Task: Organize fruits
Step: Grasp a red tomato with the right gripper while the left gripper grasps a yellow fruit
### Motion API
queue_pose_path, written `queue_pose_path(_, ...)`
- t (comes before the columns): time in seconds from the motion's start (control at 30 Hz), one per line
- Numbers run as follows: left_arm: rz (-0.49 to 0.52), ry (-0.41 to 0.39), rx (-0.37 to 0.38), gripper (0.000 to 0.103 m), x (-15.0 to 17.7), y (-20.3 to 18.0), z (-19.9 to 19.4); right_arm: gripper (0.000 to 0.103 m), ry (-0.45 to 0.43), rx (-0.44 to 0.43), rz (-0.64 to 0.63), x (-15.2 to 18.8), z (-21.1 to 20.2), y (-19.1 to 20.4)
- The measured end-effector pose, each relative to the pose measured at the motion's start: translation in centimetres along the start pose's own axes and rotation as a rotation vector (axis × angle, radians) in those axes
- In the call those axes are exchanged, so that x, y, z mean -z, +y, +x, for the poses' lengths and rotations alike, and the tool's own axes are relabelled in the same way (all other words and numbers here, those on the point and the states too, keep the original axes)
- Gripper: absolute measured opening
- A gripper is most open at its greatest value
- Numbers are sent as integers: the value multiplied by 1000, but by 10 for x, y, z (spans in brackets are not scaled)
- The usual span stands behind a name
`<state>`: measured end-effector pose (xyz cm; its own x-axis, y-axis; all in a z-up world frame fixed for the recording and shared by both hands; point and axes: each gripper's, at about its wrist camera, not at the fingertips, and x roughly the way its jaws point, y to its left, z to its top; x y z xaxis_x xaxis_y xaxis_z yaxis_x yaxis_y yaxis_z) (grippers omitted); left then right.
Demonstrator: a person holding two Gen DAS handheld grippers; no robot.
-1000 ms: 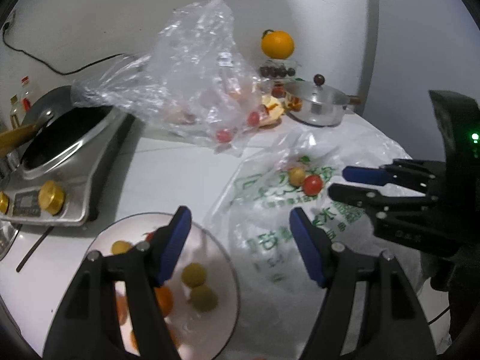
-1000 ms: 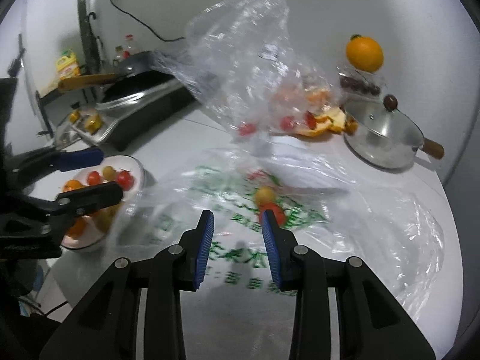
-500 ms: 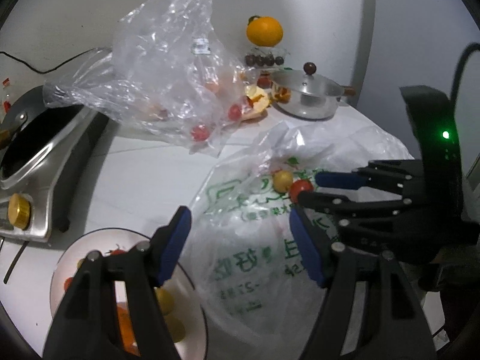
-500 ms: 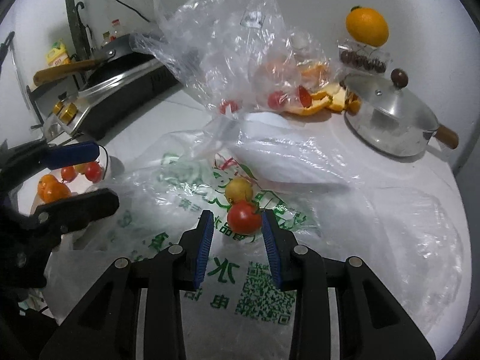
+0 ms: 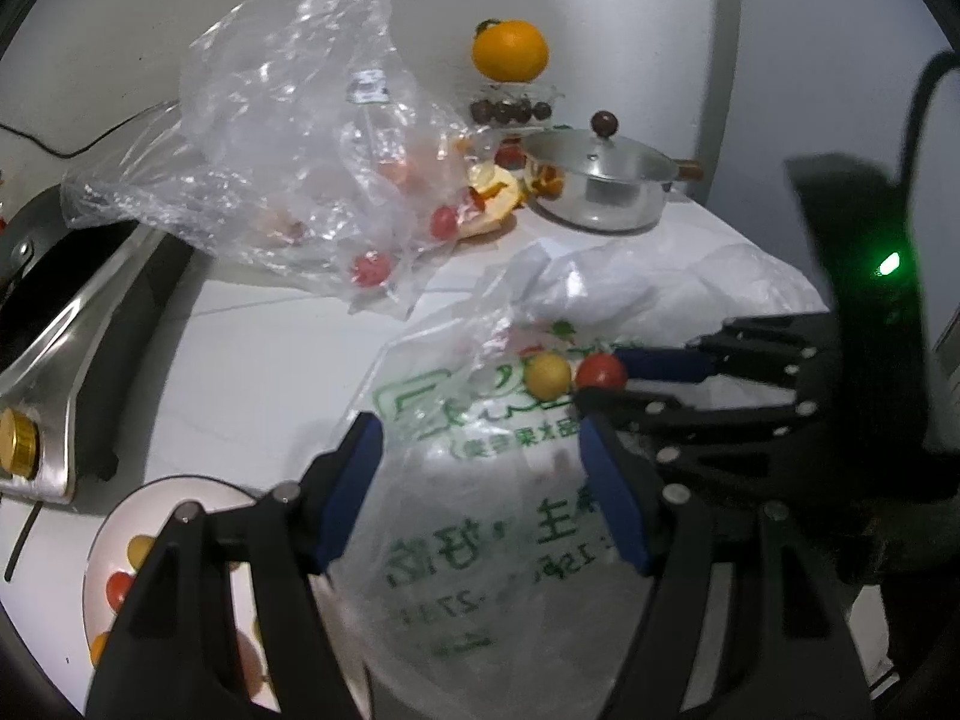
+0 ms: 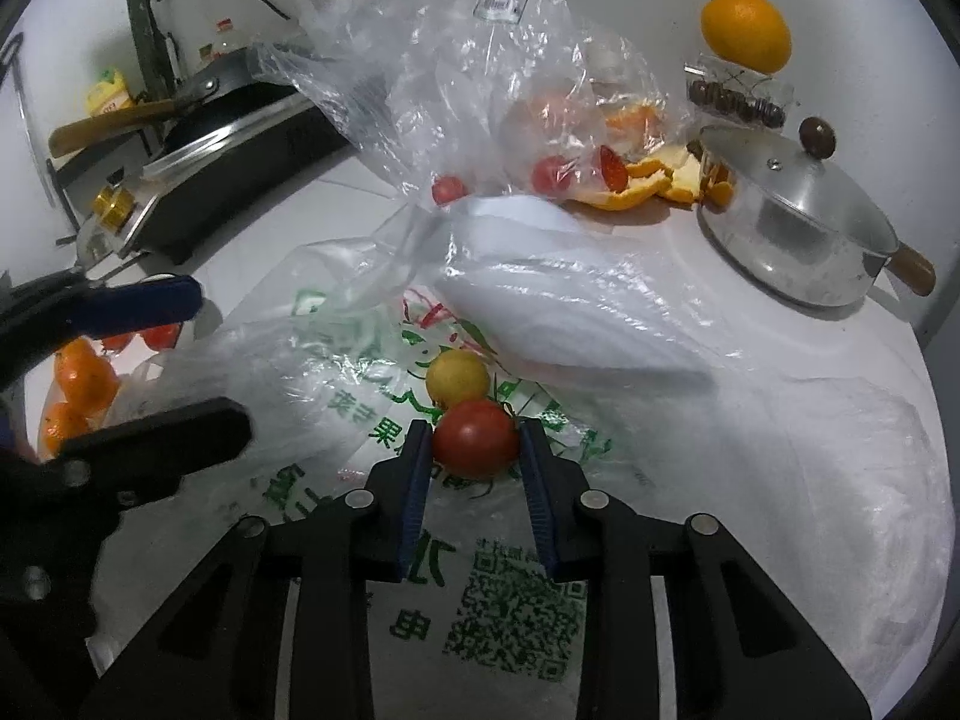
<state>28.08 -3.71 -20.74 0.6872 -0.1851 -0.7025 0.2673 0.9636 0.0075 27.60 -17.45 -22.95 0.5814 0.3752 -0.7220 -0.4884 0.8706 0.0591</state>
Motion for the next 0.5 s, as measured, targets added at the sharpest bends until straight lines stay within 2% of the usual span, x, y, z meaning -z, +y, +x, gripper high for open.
queue_pose_path(0.3, 66, 52, 41, 68, -12, -29, 28, 32, -75, 42, 50, 10, -42, -31)
queue_pose_path(0.47, 92, 89, 32, 61, -16, -39, 52, 32, -102, 41, 84, 20, -53, -44)
queue_pose_path(0.5, 93, 99, 29, 51, -17, -40, 57, 32, -108, 44, 84, 22, -54, -47)
